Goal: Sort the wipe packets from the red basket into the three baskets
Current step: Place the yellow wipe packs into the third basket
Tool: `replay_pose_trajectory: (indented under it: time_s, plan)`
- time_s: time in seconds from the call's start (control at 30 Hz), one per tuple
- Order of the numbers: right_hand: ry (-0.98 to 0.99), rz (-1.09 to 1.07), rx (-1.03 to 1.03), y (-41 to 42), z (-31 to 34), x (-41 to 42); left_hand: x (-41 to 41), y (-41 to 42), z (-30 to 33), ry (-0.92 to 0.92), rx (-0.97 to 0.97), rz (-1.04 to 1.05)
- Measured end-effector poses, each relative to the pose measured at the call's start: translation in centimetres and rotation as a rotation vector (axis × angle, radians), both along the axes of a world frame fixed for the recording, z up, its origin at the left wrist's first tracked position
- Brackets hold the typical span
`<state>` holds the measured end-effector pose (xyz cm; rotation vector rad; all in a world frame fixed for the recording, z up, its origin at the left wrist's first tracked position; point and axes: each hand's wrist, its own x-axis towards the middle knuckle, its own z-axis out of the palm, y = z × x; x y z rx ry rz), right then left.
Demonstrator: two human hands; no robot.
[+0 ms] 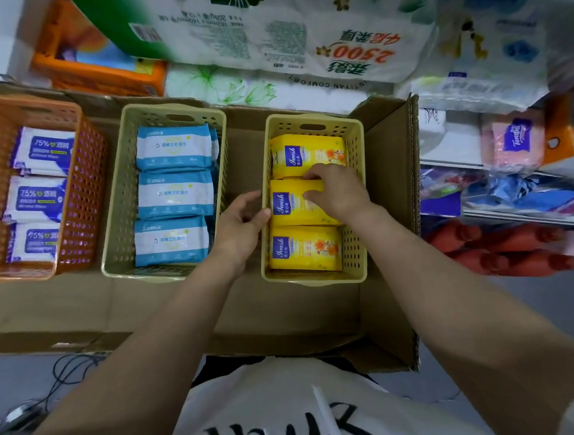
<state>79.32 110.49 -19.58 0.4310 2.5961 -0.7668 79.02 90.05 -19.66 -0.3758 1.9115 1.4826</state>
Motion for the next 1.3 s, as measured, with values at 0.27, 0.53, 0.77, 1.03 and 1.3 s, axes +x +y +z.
replay_pose_trajectory:
  time_s: [0.27, 0.53, 0.77, 1.03, 1.3]
  plan:
    - [0.034, -0.05, 0.128, -1.3, -1.0, 1.6, 0.1, 0.1, 0.0, -0.002, -0.015, -0.011]
    - [0.094, -0.155, 0.121, -1.6, -2.0, 2.5, 0.2, 0.2, -0.2, 0.012, -0.023, -0.007]
    - [0.061, -0.111, 0.127, -1.5, -1.8, 2.3, 0.5, 0.7, -0.2, 0.052, -0.067, 0.011]
    - [-0.073, -0.004, 0.127, -1.1, 2.2, 1.2, -0.7, -0.3, 2.4, 0.118, -0.181, -0.018]
    - [0.332, 0.038, 0.271, -6.7, 14.3, 0.2, -2.4, -12.2, 11.1, 0.586, -0.311, -0.181]
